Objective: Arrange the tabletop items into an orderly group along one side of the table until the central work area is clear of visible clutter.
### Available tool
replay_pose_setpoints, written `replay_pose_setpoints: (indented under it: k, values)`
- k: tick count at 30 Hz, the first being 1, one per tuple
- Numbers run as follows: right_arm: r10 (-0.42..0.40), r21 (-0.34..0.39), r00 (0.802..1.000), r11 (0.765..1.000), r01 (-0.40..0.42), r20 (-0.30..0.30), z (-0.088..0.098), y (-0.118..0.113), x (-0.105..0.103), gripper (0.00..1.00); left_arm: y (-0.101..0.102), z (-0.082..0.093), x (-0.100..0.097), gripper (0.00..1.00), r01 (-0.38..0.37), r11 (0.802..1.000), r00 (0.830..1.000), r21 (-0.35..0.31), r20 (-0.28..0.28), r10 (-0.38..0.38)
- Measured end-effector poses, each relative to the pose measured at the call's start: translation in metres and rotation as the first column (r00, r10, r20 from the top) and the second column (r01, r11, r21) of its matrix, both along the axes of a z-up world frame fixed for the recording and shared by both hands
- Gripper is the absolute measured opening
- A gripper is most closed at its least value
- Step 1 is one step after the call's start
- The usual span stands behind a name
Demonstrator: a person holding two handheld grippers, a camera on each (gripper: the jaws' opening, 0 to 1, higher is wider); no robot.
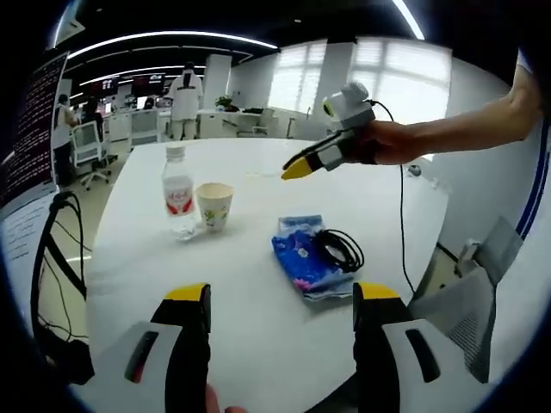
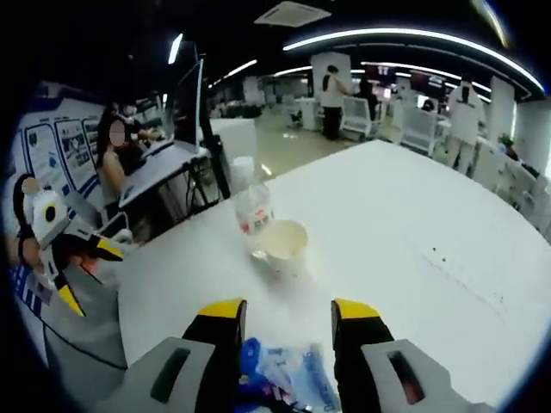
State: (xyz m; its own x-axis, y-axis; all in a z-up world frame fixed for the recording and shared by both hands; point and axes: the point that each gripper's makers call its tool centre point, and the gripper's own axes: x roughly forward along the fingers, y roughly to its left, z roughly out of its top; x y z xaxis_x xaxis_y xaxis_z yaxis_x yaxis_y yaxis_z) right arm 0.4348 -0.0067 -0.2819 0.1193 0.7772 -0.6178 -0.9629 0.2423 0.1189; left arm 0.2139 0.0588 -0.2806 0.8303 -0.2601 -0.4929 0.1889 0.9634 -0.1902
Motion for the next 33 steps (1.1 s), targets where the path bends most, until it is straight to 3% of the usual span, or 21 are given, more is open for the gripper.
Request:
replay_pose_setpoints:
  k: [7,14,15,28,33]
  values:
    - [-0.078,0.02,0.997,0.997,0.078,-0.007,0.007,-0.07,-0.006,0.5,-0.005,0.002,0.001,0.67,0.014,1.0,1.0,-0.001,0.0,-0.014]
    - [-0.141,0.037,0.99,0.989,0.142,-0.017,0.006,-0.114,-0.023,0.53,-0.011,0.006,0.001,0.67,0.032,0.999,0.999,0.011,-0.002,-0.032]
    - [-0.155,0.037,0.988,0.987,0.156,-0.022,0.004,-0.124,-0.016,0.53,-0.011,0.006,0.0,0.67,0.035,0.999,0.999,0.013,-0.003,-0.035]
    - [-0.216,0.052,0.976,0.974,0.218,-0.039,0.001,-0.151,-0.028,0.53,-0.022,0.003,0.003,0.66,0.051,0.999,0.999,0.015,-0.012,-0.051]
    - [-0.241,0.057,0.968,0.968,0.245,-0.065,-0.005,-0.16,-0.045,0.52,-0.027,-0.001,0.005,0.65,0.046,0.999,0.999,-0.008,-0.019,-0.046]
